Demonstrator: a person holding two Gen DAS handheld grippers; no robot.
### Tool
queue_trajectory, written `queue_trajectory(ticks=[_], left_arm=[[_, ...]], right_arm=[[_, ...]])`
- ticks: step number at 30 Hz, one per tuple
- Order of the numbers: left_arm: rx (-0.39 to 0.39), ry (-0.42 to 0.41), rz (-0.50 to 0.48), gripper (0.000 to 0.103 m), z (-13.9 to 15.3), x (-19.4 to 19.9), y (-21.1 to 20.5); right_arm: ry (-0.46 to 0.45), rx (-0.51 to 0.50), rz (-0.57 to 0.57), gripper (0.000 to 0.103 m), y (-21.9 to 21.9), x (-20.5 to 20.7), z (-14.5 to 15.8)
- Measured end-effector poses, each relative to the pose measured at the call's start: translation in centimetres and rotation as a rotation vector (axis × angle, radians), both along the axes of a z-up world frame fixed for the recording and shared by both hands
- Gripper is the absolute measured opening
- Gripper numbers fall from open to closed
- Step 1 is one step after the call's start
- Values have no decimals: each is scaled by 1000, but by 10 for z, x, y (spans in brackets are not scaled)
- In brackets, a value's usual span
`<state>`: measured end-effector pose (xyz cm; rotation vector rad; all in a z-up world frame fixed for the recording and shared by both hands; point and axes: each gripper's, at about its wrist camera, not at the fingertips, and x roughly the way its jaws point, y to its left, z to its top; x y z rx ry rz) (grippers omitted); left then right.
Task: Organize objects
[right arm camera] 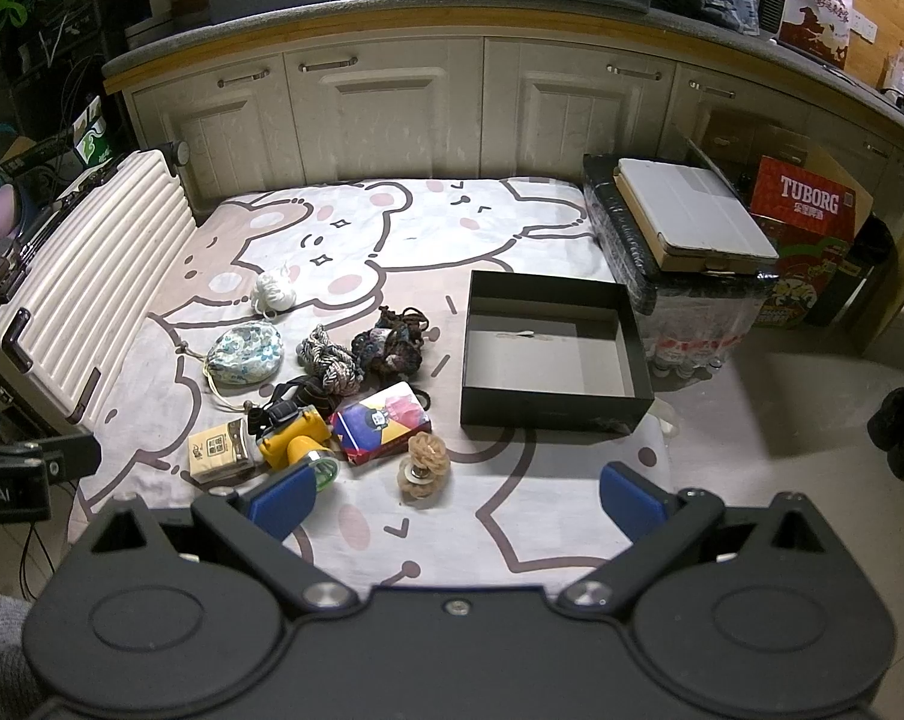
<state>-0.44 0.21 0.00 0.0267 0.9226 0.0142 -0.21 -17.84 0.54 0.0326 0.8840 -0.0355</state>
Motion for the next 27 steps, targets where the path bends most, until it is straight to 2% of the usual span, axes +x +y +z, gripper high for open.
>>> queue_trajectory(ticks=[27], left_arm=[[9, -9, 0, 103, 0, 2, -3]], right_arm=[[-2, -4, -6, 102, -3, 0, 1]])
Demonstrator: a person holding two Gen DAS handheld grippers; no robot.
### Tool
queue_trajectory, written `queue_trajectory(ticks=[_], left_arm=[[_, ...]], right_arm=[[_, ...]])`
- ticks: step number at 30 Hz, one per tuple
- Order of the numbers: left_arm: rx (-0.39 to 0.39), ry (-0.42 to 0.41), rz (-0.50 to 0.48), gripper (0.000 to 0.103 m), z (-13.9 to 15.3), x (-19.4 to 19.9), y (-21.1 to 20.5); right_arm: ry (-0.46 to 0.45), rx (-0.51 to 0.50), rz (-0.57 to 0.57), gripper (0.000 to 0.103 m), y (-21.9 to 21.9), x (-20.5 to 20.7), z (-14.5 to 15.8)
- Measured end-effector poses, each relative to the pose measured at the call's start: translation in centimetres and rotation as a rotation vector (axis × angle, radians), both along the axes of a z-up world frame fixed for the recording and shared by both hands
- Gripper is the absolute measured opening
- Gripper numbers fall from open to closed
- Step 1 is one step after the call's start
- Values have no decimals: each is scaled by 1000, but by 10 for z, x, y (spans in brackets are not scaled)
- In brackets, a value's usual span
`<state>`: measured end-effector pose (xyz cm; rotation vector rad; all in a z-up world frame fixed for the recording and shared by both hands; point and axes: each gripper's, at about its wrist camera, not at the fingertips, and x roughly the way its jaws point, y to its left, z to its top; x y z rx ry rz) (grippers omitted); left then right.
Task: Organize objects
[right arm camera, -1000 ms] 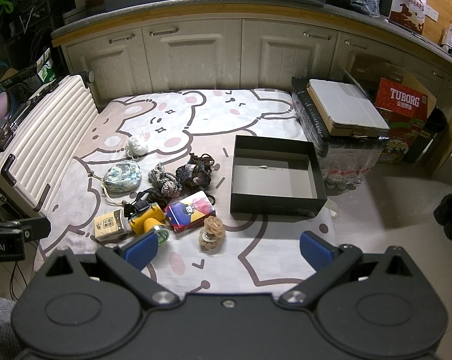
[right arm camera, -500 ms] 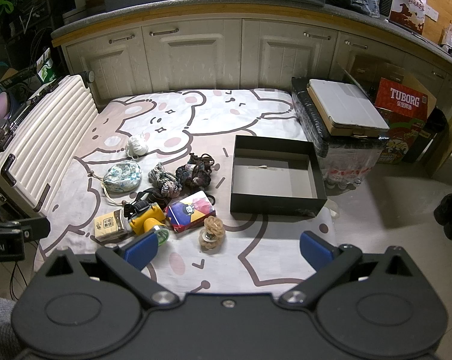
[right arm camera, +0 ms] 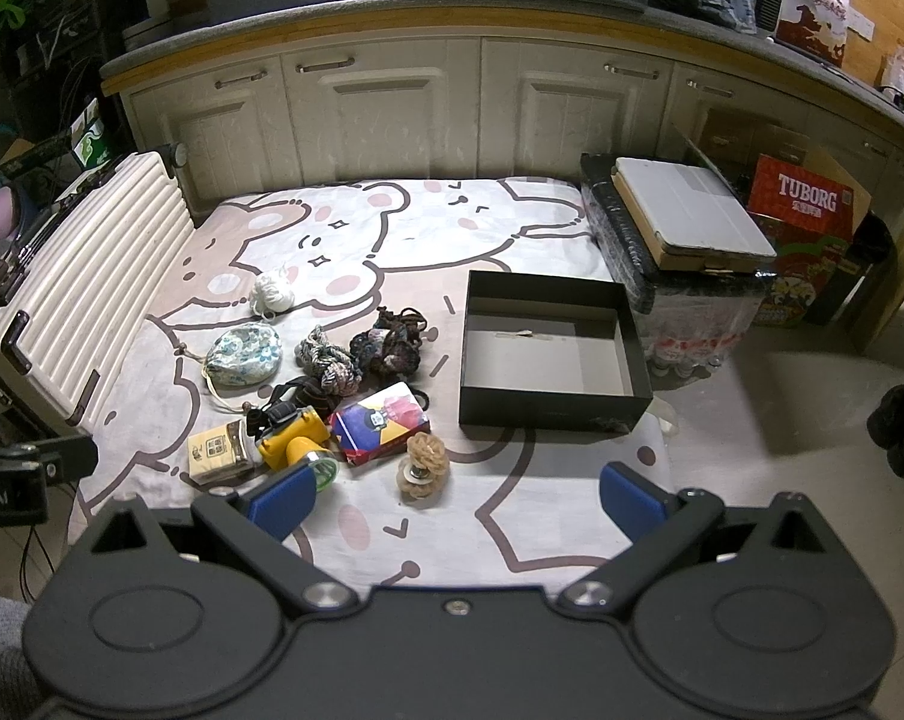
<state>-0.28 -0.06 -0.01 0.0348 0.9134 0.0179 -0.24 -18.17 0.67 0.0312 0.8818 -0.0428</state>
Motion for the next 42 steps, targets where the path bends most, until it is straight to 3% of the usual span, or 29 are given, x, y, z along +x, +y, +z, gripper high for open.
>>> queue_trajectory(ticks=[13, 22, 35, 42], left_arm=[[-4, -31, -8, 103, 6, -2, 0], [-1, -95, -29, 103, 18, 1, -4], [8, -195, -17, 103, 39, 42, 2], [13, -238, -33, 103, 27, 75, 3]], right_arm=[[-11, 53, -17, 102, -6, 0, 0], [-88, 52, 17, 102, -6, 6, 17], [-231, 49, 34, 103, -19, 47, 44], [-262, 78, 66, 103, -23, 83, 23]])
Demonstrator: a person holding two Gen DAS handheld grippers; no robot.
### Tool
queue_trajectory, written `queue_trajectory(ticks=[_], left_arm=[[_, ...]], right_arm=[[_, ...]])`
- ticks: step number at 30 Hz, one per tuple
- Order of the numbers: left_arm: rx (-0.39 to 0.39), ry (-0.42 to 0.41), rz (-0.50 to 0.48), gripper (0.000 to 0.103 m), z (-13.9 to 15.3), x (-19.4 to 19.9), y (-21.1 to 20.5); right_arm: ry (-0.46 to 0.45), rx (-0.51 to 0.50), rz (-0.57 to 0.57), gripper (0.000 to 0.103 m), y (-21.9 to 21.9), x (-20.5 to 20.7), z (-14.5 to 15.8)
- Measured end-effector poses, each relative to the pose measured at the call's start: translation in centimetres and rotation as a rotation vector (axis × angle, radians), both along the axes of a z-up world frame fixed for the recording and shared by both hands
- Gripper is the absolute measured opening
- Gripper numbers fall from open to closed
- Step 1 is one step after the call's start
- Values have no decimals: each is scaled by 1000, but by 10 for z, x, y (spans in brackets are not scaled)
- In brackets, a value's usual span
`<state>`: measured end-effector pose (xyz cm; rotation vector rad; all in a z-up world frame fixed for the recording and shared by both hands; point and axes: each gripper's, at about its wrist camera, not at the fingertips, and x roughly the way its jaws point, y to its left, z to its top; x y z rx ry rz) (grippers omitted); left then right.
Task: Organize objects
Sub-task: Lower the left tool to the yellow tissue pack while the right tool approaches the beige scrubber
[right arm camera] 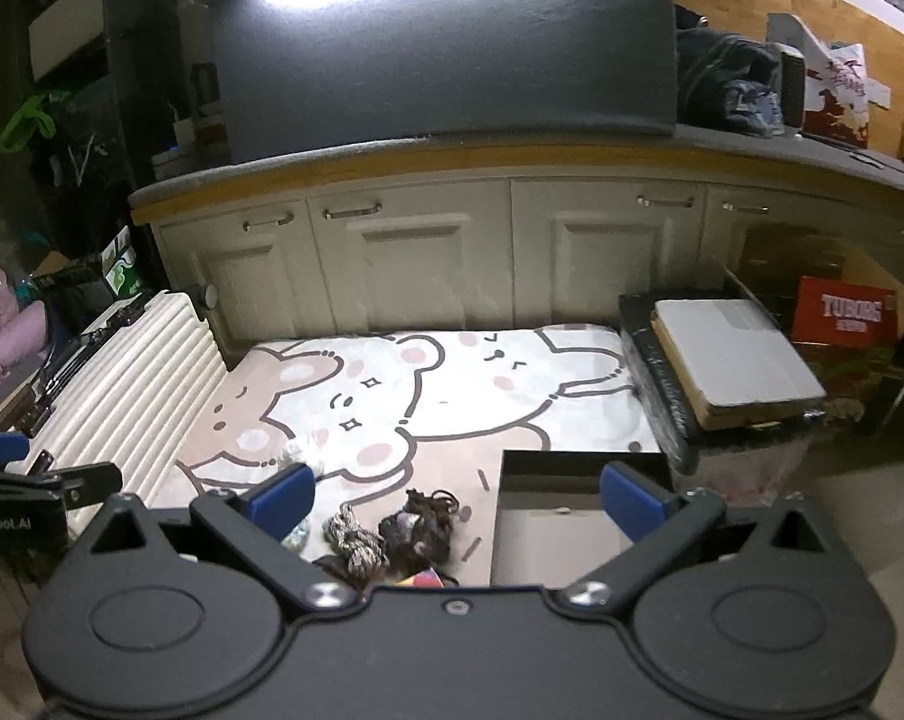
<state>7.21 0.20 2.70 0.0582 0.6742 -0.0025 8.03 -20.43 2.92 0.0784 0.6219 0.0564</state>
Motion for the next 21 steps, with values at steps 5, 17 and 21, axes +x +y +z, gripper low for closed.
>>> queue_trajectory(ticks=[5, 17, 21], left_arm=[[-15, 11, 2, 103, -28, 20, 8], [-2, 90, 37, 103, -119, 41, 33], [-22, 102, 58, 103, -148, 42, 44]], right_arm=[[25, -17, 32, 103, 2, 19, -38], [88, 22, 25, 103, -5, 38, -136], [75, 7, 23, 103, -8, 37, -165]])
